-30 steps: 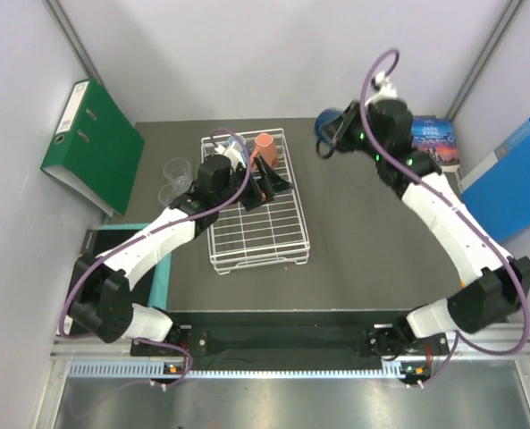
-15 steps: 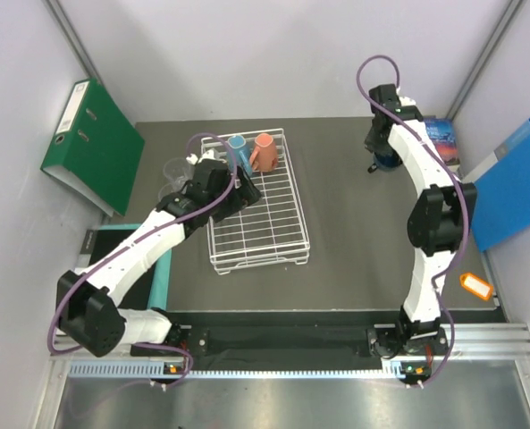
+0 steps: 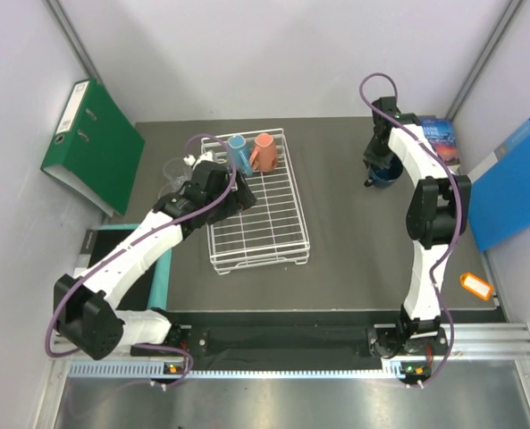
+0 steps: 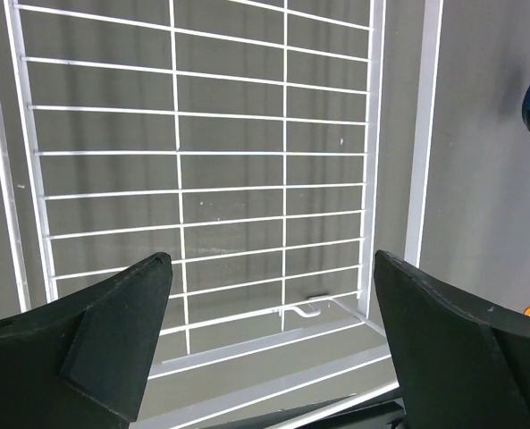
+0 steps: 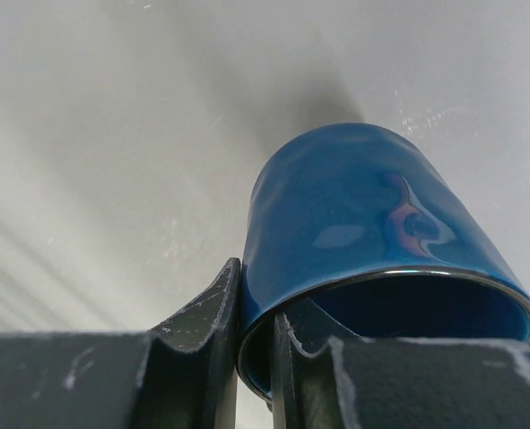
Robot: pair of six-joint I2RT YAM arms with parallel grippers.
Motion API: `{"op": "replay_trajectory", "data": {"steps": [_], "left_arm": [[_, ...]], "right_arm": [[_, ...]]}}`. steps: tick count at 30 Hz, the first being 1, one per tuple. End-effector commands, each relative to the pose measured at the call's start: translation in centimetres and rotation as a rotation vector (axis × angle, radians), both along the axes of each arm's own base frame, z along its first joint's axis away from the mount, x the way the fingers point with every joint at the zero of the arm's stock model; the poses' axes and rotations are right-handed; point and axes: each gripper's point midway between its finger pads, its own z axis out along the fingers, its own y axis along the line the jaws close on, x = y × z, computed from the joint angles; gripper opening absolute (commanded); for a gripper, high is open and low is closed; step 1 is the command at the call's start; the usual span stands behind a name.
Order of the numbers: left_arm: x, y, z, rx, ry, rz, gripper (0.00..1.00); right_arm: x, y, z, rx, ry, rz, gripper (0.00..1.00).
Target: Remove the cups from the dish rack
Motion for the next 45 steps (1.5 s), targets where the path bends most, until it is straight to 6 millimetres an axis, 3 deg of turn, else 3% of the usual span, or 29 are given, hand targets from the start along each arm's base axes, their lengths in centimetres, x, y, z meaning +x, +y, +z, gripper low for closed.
{"op": "replay_trajectory", "data": {"steps": [1, 7, 14, 19, 24, 28, 30, 31, 34, 37, 39, 40, 41, 43, 44, 45], "left_arm": [[0.8, -0.2, 0.9, 0.018, -0.014, -0.009, 0.99], [1.3, -0.3, 0.1, 0.046, 0.017, -0.006, 0.99], [1.6, -0.5, -0.1, 0.047, 0.022, -0.011, 0.99], [1.8, -0.9, 0.4, 0.042, -0.003, -0.035, 0.99], [2.2, -1.3, 1.2, 0.03, -0.034, -0.057, 0.99], [2.3, -1.3, 1.8, 0.031, -0.052, -0.059, 0.99], [2.6, -0.9, 2.4, 0.048, -0.078, -0.05, 0.99], [2.7, -0.7, 2.9, 0.052, -0.094, -0.043, 0.99], [3.5, -0.2, 4.4, 0.097, -0.166, -0.054, 0.99], [5.0, 0.8, 5.3, 0.186, -0.216, -0.035, 0.99], [6.1, 1.0, 5.0, 0.247, -0.226, -0.036, 0.99], [6.9, 1.3, 5.6, 0.274, -0.246, -0.02, 0.99], [7.7, 1.4, 4.7, 0.301, -0.229, -0.008, 0.99], [9.1, 1.6, 5.1, 0.328, -0.246, 0.041, 0.99], [9.9, 1.5, 3.8, 0.348, -0.223, 0.054, 0.98], [10.4, 1.5, 3.6, 0.349, -0.222, 0.075, 0.98]], "right_arm": [[2.5, -1.2, 0.3, 0.023, -0.038, -0.032, 0.0], [3.5, -2.8, -1.3, 0.013, 0.0, -0.057, 0.0], [3.9, -2.5, -2.9, 0.028, 0.015, -0.043, 0.02], [4.1, -1.6, -2.2, 0.068, -0.028, -0.022, 0.3], [4.8, -0.5, 1.5, 0.103, -0.129, 0.001, 0.55], [5.6, 0.4, 4.9, 0.121, -0.223, 0.024, 0.66], [5.6, 1.1, 8.1, 0.141, -0.309, 0.038, 0.71], [5.9, 1.6, 11.5, 0.166, -0.411, 0.052, 0.72], [5.0, 2.5, 16.3, 0.201, -0.527, 0.072, 0.77], [3.7, 3.6, 20.5, 0.228, -0.608, 0.118, 0.82], [2.9, 5.4, 21.4, 0.274, -0.642, 0.19, 0.83], [1.6, 6.0, 23.3, 0.289, -0.691, 0.222, 0.83], [0.9, 6.9, 21.9, 0.298, -0.669, 0.243, 0.83], [-0.8, 8.4, 24.0, 0.312, -0.75, 0.303, 0.82], [-1.8, 9.8, 21.8, 0.312, -0.711, 0.337, 0.81], [-2.2, 10.6, 22.3, 0.311, -0.756, 0.368, 0.81]]}}
